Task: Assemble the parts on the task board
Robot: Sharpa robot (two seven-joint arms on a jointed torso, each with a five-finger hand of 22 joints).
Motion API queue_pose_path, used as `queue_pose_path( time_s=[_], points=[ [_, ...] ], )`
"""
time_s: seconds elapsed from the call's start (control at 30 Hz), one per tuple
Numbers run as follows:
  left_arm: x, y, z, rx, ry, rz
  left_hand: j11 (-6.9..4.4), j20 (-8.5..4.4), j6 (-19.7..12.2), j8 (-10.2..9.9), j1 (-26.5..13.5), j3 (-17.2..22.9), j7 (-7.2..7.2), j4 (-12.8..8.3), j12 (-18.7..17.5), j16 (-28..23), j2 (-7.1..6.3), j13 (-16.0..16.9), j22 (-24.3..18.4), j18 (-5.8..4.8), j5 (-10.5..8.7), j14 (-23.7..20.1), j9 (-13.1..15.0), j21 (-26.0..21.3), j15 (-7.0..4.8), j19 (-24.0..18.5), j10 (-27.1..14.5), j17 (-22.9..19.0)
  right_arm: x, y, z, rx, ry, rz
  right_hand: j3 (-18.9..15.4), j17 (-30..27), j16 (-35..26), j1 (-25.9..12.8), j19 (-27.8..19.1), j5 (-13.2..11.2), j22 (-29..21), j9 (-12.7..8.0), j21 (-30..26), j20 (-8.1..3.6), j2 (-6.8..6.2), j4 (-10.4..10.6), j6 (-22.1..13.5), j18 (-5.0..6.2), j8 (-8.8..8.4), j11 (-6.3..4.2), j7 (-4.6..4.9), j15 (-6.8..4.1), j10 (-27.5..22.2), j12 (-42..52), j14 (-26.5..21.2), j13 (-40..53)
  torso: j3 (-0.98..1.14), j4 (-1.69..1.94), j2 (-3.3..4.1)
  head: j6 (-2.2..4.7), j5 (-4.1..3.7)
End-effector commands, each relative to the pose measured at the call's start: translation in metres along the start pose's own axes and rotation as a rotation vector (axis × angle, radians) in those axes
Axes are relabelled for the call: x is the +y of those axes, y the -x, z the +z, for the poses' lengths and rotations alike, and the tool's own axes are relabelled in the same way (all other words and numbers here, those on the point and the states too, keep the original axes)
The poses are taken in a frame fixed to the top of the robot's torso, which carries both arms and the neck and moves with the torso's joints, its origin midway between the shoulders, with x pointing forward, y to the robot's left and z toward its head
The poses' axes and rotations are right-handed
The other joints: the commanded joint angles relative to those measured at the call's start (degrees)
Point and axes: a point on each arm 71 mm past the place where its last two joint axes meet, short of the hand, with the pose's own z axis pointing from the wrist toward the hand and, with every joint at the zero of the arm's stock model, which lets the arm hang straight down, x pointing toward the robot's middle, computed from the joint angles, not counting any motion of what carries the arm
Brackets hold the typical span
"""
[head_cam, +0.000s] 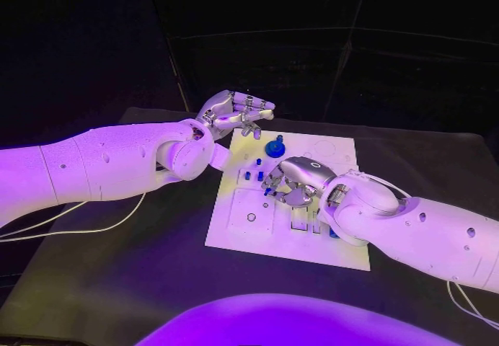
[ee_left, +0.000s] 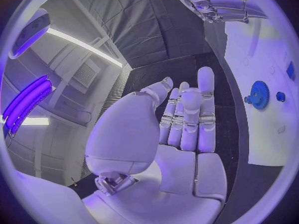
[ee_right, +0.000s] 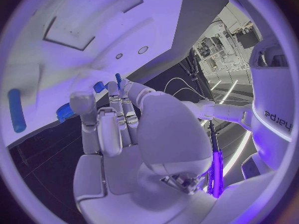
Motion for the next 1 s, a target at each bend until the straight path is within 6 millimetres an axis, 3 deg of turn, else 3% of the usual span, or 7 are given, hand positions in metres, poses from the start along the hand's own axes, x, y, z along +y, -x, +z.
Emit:
queue_pose_path(
  time_s=[0.03, 1.0],
  points=[
    [-0.002, -0.001, 0.001, -0.002, -0.011, -0.004, 0.00, 0.20, -0.28, 0.07, -0.23, -0.36, -0.07, 0.01, 0.39, -0.31, -0.02, 0.06, -0.05, 0.32, 0.11, -0.34, -0.07, -0.17, -0.08, -0.32, -0.25, -0.06, 0.003, -0.004, 0.000, 0.026, 0.023, -0.024, 0.38, 0.06, 0.19, -0.24, 0.31, 0.36, 0.06, 0.04, 0.19, 0.15, -0.22, -0.07, 0.28, -0.42, -0.11, -0.01, 0.04, -0.31, 0.34, -0.25, 2.90, -0.08, 0.04, -0.04, -0.02, -0.17, 0.08],
    [-0.001, -0.001, 0.002, 0.000, -0.008, -0.004, 0.08, 0.24, -0.43, 0.08, -0.23, -0.51, 0.00, 0.00, 0.48, -0.45, -0.11, 0.07, -0.12, 0.31, 0.10, -0.52, -0.07, -0.27, -0.03, -0.35, -0.45, -0.35, 0.000, -0.016, -0.001, 0.087, 0.015, -0.027, 0.36, 0.30, 0.36, -0.58, 0.40, 0.29, 0.29, 0.01, 0.31, 0.17, -0.42, -0.19, 0.20, -0.46, -0.18, 0.05, 0.10, -0.27, 0.33, -0.33, 2.95, -0.14, 0.01, 0.01, -0.04, -0.61, 0.22]
  ],
)
